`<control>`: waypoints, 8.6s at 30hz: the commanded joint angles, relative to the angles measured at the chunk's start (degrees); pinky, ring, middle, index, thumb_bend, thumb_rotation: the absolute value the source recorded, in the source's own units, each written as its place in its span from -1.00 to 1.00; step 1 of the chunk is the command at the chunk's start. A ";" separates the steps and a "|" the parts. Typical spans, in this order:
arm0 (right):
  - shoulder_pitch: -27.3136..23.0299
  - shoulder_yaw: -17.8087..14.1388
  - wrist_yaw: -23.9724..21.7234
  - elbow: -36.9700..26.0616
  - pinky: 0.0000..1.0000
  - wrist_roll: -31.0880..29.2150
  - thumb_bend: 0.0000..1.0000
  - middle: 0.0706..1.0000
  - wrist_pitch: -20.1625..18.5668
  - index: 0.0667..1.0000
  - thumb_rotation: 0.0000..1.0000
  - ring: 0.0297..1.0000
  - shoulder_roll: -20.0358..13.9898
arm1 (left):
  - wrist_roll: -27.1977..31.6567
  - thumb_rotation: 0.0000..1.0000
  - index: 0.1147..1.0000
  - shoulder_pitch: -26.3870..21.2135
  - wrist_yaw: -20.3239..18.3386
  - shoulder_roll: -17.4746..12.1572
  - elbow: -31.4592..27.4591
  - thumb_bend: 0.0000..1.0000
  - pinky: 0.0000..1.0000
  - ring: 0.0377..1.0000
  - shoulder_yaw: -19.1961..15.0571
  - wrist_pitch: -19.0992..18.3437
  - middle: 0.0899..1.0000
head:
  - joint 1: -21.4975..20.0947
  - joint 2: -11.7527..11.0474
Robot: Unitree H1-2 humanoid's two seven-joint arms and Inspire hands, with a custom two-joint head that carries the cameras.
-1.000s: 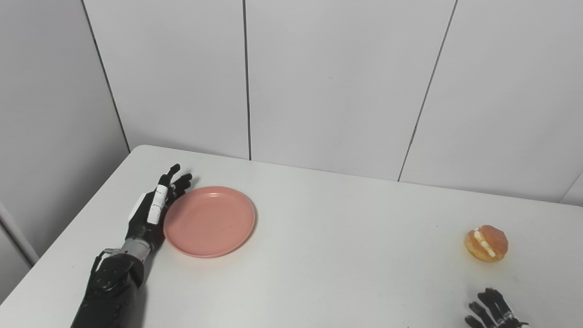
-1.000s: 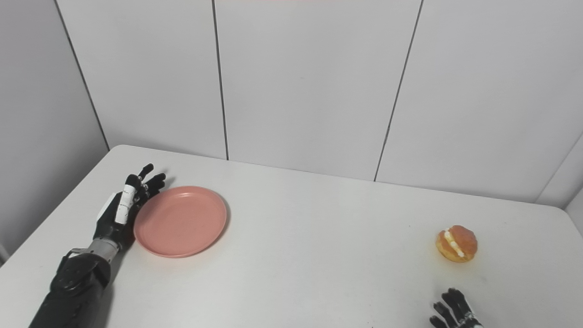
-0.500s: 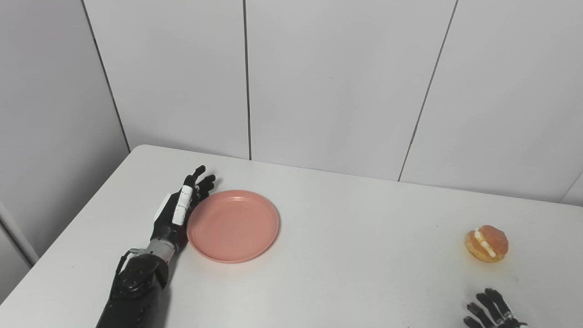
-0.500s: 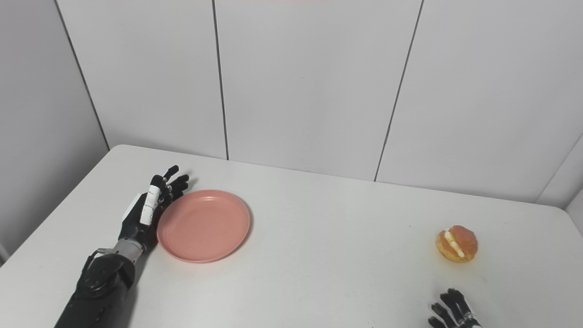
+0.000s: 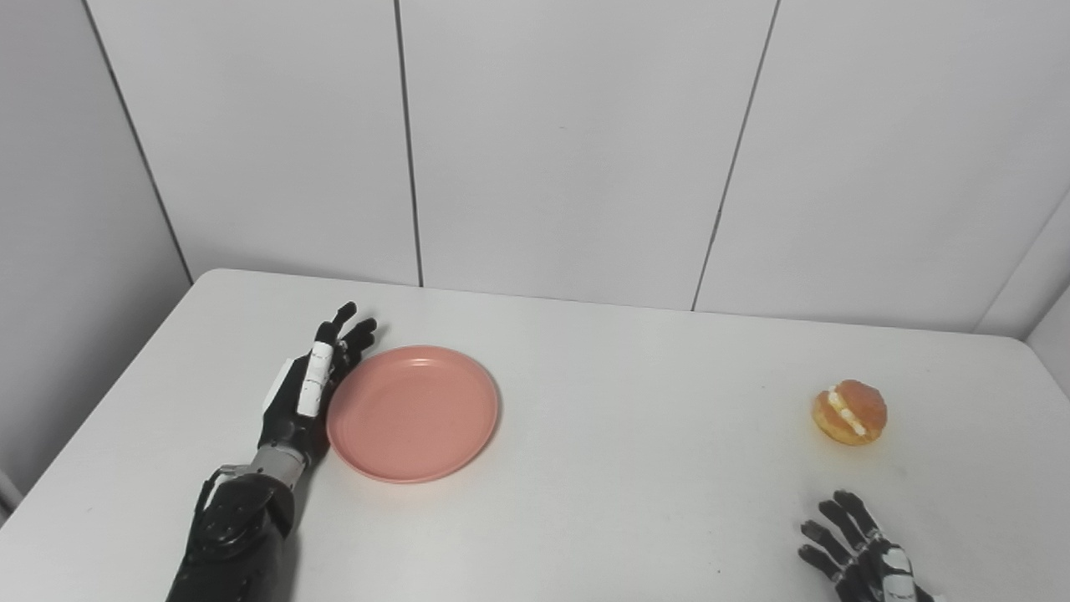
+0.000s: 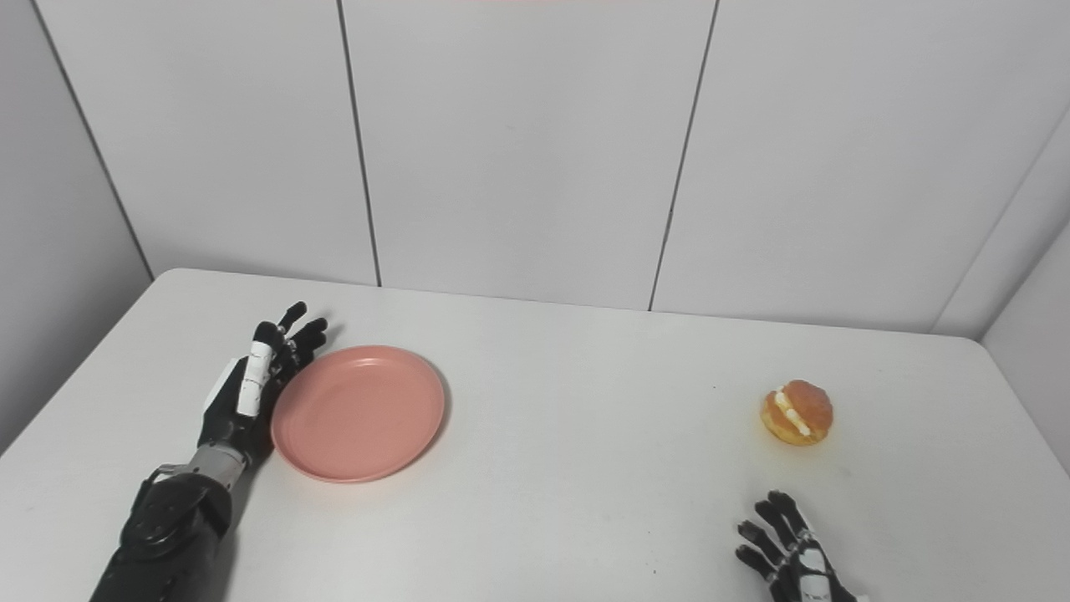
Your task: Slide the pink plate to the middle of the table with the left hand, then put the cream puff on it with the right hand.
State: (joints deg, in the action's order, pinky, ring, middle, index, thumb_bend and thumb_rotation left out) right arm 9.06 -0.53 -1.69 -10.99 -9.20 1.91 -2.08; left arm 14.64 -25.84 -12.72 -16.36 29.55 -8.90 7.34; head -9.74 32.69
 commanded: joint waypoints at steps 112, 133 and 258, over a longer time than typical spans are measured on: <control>-25.27 -0.46 -6.41 -12.87 0.37 48.01 1.00 0.73 -12.58 0.67 -0.22 0.63 -18.31 | 0.12 0.92 0.92 -1.04 -0.31 13.75 -6.01 0.86 1.00 0.85 5.10 -6.11 0.88 | -16.53 -1.44; -35.28 2.94 -10.41 6.09 0.39 53.26 1.00 0.73 -10.99 0.68 -0.18 0.71 -28.74 | 0.09 0.94 0.95 -0.41 0.11 14.55 -6.60 0.82 1.00 0.84 4.96 -6.34 0.87 | -15.75 -1.24; -42.97 9.53 -4.18 14.06 -0.26 35.52 0.05 -0.15 3.84 -0.06 -1.00 -0.18 -26.23 | -3.12 0.93 0.87 1.93 5.65 18.83 -10.70 0.69 0.84 0.80 6.37 -9.76 0.79 | -1.92 -1.58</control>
State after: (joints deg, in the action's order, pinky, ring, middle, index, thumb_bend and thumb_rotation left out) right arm -31.75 9.15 -6.36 5.65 25.86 2.43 -27.89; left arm 12.04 -23.99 -7.64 1.43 18.81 -3.11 -2.01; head -11.70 31.12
